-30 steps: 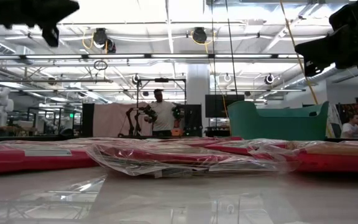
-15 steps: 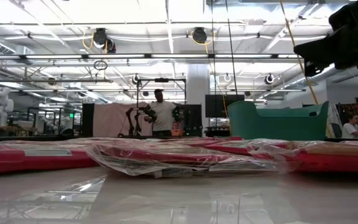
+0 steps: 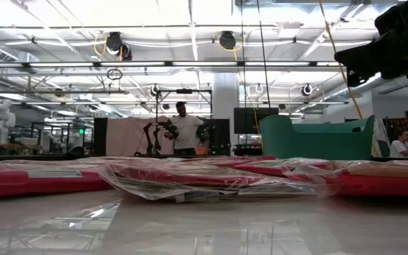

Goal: Sort popcorn bags into baskets
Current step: Put the red popcorn bag into the green bin

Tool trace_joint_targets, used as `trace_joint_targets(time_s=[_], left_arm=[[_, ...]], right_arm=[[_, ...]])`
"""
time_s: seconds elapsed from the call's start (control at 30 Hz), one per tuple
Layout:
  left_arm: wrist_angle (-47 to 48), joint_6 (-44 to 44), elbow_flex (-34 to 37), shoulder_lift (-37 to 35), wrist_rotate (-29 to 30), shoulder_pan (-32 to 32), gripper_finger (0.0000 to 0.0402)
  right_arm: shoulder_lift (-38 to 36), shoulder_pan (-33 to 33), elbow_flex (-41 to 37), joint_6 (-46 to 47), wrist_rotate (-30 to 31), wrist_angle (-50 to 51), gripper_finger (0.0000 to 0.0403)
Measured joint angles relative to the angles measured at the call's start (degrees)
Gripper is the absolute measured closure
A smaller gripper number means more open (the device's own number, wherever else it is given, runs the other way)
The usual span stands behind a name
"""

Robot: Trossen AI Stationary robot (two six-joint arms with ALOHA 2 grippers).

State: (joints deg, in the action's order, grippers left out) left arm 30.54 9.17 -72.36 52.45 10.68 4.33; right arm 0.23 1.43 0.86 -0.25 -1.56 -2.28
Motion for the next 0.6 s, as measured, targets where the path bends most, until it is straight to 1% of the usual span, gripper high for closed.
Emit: trace_joint_targets(time_s=[0.07,0.23,0.3,0.37,0.43,0.53,0.6], left_arm=[[1.5,0.6,-0.3,1.5,0.1,0.3,0.0378],[1.6,2.0,0.6,4.5,0.9,0.5,0.0378],[2.5,3.6,0.7,6.3,1.3,0.6,0.0378],[4.7,6.6,0.8,7.9,1.4,0.5,0.0378],[6.7,9.8,0.8,9.4,1.3,0.5,0.0378],[10.6,16.6,0.8,11.5,1.3,0.5,0.0378],[13.3,21.3,0.8,12.7,1.3,0.5,0.0378]], right_arm=[[0.0,0.0,0.0,0.0,0.1,0.0,0.0403],[0.0,0.0,0.0,0.0,1.3,0.0,0.0403],[0.0,0.0,0.0,4.3,3.1,-0.1,0.0403],[0.0,0.0,0.0,11.0,5.1,-1.2,0.0403],[0.0,0.0,0.0,15.1,7.6,-3.2,0.0403],[0.1,0.0,1.7,17.5,7.6,-4.4,0.0403],[0.9,0.0,3.7,18.7,7.7,-2.2,0.0403]])
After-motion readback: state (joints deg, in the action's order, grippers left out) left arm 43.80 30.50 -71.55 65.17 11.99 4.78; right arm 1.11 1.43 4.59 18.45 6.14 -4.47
